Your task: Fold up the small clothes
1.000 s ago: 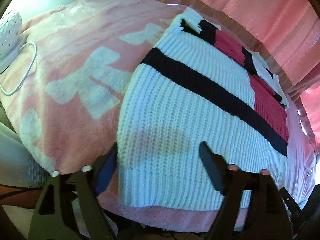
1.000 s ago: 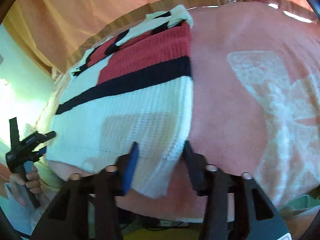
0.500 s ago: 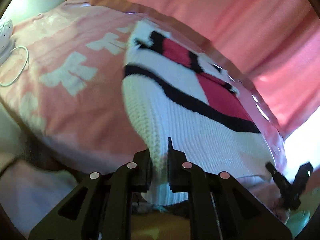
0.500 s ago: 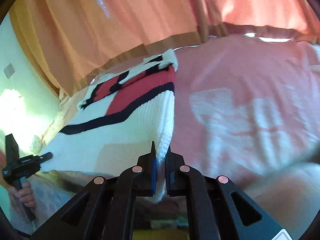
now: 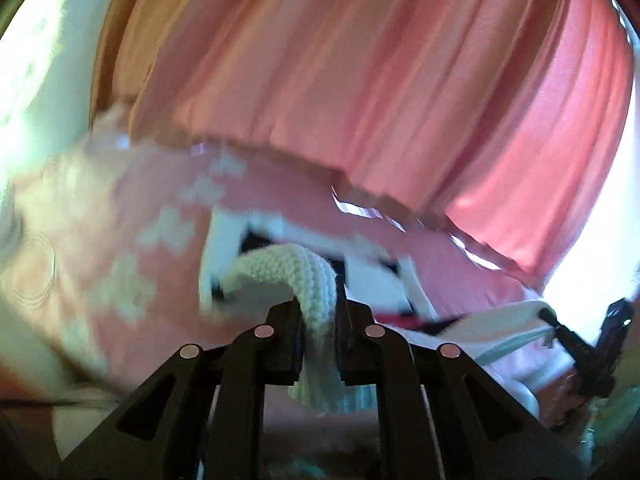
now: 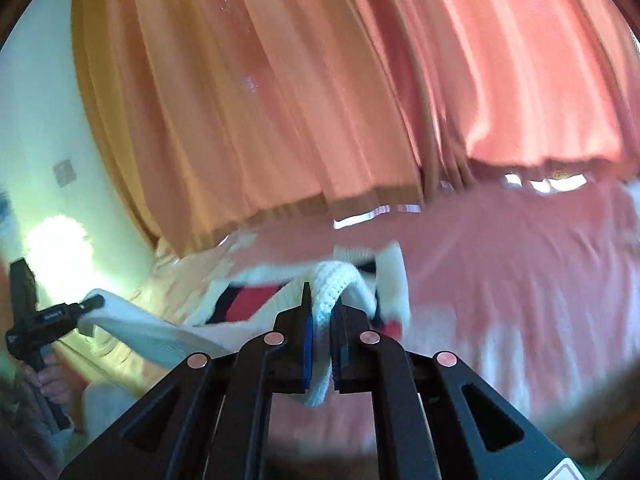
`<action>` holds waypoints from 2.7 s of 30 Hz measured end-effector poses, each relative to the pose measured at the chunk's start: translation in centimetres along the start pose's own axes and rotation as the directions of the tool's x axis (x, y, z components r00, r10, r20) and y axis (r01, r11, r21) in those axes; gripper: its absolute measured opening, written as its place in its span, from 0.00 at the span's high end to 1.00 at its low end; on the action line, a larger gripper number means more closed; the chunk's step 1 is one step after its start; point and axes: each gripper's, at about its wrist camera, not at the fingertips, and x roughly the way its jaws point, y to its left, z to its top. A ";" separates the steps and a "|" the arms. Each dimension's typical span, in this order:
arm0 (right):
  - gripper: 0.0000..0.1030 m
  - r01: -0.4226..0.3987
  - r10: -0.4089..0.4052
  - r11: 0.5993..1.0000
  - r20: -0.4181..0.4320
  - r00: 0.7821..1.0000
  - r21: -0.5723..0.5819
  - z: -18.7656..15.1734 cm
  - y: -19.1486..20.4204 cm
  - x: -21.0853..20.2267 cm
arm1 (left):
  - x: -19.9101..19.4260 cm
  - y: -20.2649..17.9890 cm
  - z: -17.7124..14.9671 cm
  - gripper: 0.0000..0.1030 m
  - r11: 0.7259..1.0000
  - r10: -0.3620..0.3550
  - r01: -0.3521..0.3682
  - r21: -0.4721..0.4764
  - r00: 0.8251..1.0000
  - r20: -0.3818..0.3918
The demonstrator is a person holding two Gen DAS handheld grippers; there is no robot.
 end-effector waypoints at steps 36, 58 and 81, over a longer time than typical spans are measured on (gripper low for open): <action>0.42 0.212 -0.254 0.967 -0.450 0.856 -0.144 -2.3 -4.5 25.0 | 24.9 6.9 0.4 0.22 0.921 0.381 -0.387 0.034 0.882 -0.278; 0.70 0.243 -0.301 0.951 -0.383 0.873 -0.193 -1.7 -4.3 20.9 | 21.2 7.7 1.2 0.62 0.927 0.372 -0.371 0.050 0.898 -0.235; 0.93 0.259 -0.315 0.949 -0.498 0.808 -0.181 0.6 -7.9 32.9 | 32.5 9.0 2.8 0.89 0.883 0.449 -0.468 0.039 0.817 -0.361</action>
